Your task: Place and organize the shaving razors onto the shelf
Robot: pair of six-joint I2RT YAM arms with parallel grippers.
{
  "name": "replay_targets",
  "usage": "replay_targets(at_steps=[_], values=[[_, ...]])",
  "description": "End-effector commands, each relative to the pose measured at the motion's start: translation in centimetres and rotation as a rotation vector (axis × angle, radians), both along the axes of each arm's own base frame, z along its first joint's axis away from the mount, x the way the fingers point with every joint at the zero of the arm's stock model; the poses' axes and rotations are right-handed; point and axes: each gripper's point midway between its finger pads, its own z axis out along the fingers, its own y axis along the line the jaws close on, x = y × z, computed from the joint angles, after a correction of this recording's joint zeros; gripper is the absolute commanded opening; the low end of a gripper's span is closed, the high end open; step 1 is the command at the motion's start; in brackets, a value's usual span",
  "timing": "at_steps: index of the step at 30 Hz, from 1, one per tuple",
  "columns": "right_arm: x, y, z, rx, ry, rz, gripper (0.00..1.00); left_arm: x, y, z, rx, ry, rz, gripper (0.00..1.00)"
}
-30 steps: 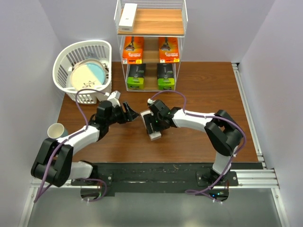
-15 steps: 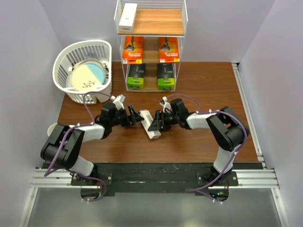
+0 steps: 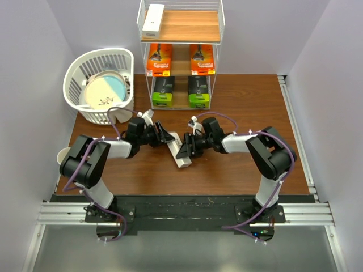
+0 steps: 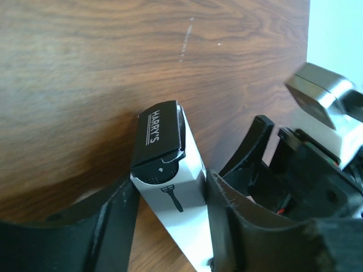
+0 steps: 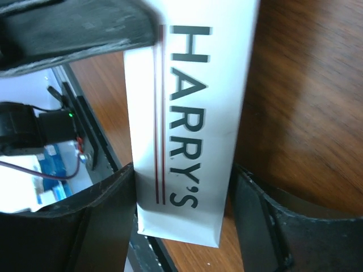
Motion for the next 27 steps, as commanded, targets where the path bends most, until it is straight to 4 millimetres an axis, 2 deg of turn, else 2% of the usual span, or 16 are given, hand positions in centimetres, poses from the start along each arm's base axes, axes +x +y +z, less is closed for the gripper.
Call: replay_targets(at_steps=[1,4,5,6,7,8,10,11,13,14,15,17,19,20,24,27], values=[[-0.6,-1.6,-1.4,-0.14,-0.057,0.033,0.72,-0.1,0.0,-0.5,-0.026,0.088,0.06,0.45],[-0.5,-2.1,-0.7,-0.167,-0.109,0.05,0.76,-0.5,0.1,-0.8,-0.027,0.124,0.072,0.41],[-0.2,-2.7,-0.6,-0.202,-0.136,0.042,0.85,-0.4,0.3,-0.8,-0.025,0.138,0.089,0.4],[0.3,-3.2,-0.4,-0.236,-0.168,0.032,0.99,-0.2,0.4,-0.6,-0.022,0.145,0.104,0.39],[0.6,-3.8,1.3,-0.26,-0.213,0.024,0.99,-0.3,0.8,-0.8,-0.011,0.176,0.126,0.39],[1.4,-4.7,1.8,-0.307,-0.298,0.029,0.99,0.0,1.2,-0.4,-0.012,0.185,0.167,0.38],[1.8,-5.4,3.6,-0.32,-0.407,0.039,0.99,0.3,1.9,-0.2,-0.009,0.246,0.239,0.34],[1.8,-5.4,5.8,-0.309,-0.517,0.052,0.99,0.8,2.2,0.5,-0.011,0.246,0.275,0.34],[1.3,-5.2,6.6,-0.314,-0.608,0.079,0.99,0.5,2.7,0.4,-0.016,0.316,0.333,0.33],[0.3,-4.2,7.4,-0.315,-0.688,0.142,0.99,0.8,2.7,0.7,-0.017,0.321,0.354,0.33],[0.2,-4.2,7.3,-0.351,-0.729,0.144,0.99,0.8,2.9,0.6,-0.013,0.339,0.369,0.32],[-1.2,-2.6,7.9,-0.344,-0.846,0.243,0.99,0.6,3.2,0.4,-0.005,0.394,0.405,0.32],[-1.4,-1.8,8.2,-0.34,-0.939,0.274,0.99,0.3,3.3,0.3,0.0,0.429,0.424,0.33],[-2.3,-1.1,8.3,-0.333,-0.973,0.309,0.99,0.5,3.3,0.6,-0.005,0.428,0.429,0.33],[-3.1,-0.5,6.9,-0.393,-1.03,0.384,0.99,0.5,3.5,0.8,-0.019,0.462,0.456,0.33],[-3.0,-0.6,6.3,-0.438,-1.055,0.398,0.99,0.2,3.8,0.8,-0.03,0.48,0.466,0.33]])
